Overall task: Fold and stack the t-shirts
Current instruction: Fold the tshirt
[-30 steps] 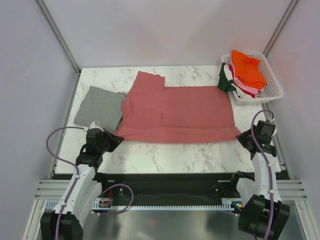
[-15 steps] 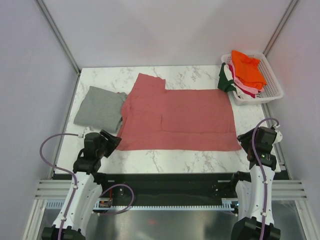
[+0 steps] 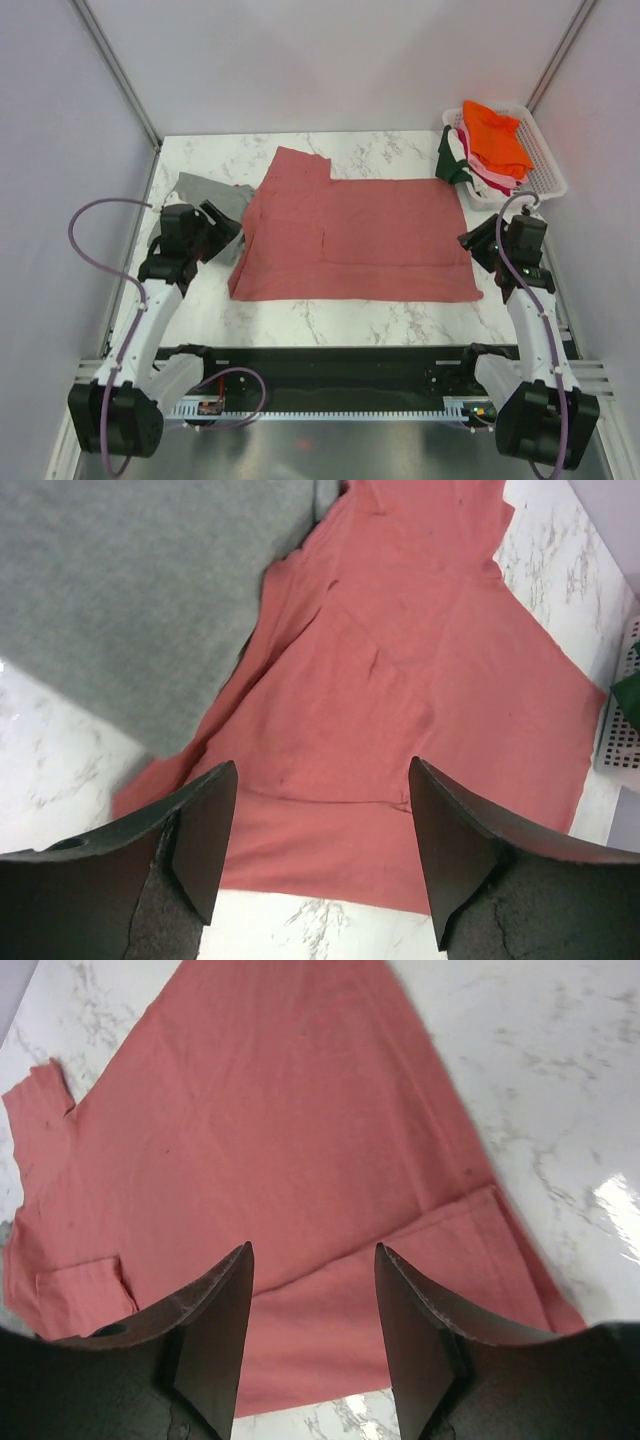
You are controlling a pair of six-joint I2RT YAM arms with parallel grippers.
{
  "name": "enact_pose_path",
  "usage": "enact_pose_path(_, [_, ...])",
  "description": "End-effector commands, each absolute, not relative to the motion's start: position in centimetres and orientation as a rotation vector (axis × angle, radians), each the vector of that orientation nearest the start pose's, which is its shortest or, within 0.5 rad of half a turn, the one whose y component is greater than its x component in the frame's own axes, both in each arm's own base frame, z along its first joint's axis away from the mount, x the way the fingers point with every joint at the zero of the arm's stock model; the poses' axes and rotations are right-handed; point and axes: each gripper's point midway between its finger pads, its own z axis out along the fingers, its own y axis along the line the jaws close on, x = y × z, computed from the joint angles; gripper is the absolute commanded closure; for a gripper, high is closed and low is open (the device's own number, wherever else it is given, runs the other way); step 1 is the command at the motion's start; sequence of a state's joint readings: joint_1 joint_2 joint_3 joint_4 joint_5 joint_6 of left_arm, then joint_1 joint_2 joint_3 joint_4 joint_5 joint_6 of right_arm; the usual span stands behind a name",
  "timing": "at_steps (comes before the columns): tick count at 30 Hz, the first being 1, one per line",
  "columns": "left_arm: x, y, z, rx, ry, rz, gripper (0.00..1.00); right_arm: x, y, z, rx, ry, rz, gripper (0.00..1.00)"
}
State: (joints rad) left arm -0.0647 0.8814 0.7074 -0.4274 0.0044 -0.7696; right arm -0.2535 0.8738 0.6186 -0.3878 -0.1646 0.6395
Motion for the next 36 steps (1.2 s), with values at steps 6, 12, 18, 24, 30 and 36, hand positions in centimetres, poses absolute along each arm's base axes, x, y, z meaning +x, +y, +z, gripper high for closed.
enact_pose_path(6, [36.2,-6.4,16.1,-0.608,2.153,-0.477,0.25,33.5,1.2,16.6,0.679,2.032,0.476,0.41])
enact_pose_path(12, [40.2,-5.4,11.6,-0.701,2.215,-0.399,0.25,34.3,1.5,16.7,0.642,2.044,0.473,0.40])
enact_pose_path(18, [43.6,-4.9,8.9,-0.755,2.255,-0.374,0.26,34.4,1.9,16.3,0.622,2.065,0.495,0.40])
enact_pose_path(24, [45.1,-0.4,6.2,-0.939,2.237,-0.380,0.26,34.5,2.2,16.3,0.612,2.065,0.507,0.40])
enact_pose_path(30, [44.7,3.7,5.3,-1.077,2.171,-0.399,0.27,34.6,2.2,16.1,0.612,2.069,0.512,0.39])
enact_pose_path(36, [45.0,1.5,8.1,-0.995,2.126,-0.532,0.27,34.9,2.3,15.7,0.609,2.078,0.514,0.39])
